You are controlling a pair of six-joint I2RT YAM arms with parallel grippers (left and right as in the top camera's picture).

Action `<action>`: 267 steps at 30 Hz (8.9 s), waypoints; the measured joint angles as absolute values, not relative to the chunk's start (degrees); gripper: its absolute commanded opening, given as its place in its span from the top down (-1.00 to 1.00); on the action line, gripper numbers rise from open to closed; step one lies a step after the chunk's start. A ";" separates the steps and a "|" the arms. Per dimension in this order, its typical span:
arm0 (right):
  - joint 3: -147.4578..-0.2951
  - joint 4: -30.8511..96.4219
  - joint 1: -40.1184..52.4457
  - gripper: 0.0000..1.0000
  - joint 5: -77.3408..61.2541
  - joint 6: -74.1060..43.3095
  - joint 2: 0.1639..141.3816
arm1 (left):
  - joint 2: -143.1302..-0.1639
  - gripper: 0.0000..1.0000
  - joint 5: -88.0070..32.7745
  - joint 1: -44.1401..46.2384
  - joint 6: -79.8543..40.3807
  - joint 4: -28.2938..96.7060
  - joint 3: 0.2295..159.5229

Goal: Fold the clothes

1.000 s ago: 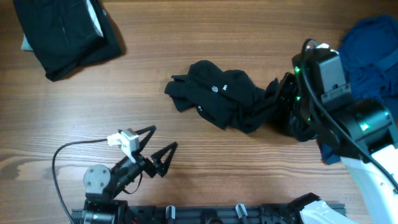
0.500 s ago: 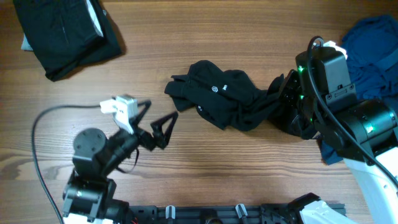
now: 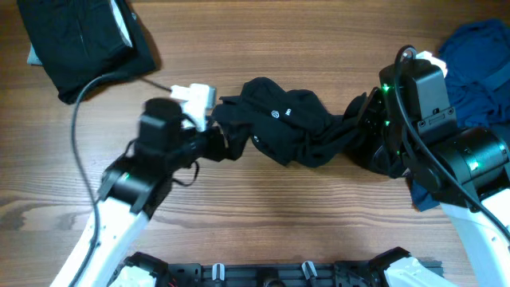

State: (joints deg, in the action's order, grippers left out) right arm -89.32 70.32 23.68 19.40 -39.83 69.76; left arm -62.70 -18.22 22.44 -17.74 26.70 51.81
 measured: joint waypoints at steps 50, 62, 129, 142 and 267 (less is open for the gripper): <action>-89.32 69.04 21.80 0.92 21.21 -40.45 69.76 | -99.48 -1.00 -10.02 32.84 -59.09 9.39 53.47; -89.32 69.49 21.80 0.91 21.04 -40.45 69.76 | -99.98 -0.88 -9.89 32.84 -59.09 4.84 53.47; -89.32 70.08 21.80 0.91 19.68 -40.45 69.91 | -97.32 0.92 -0.91 34.39 -52.14 14.28 53.54; -89.38 66.70 21.80 0.92 19.53 -40.45 69.87 | -60.73 0.93 5.04 34.39 -42.98 28.14 53.54; -94.76 56.40 21.80 -0.55 23.55 -30.79 93.41 | -108.03 -0.50 -2.35 32.91 -63.59 36.21 70.65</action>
State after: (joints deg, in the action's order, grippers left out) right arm -94.76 56.40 21.80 23.55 -30.79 93.41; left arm -108.03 -2.35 32.91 -63.59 36.21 70.65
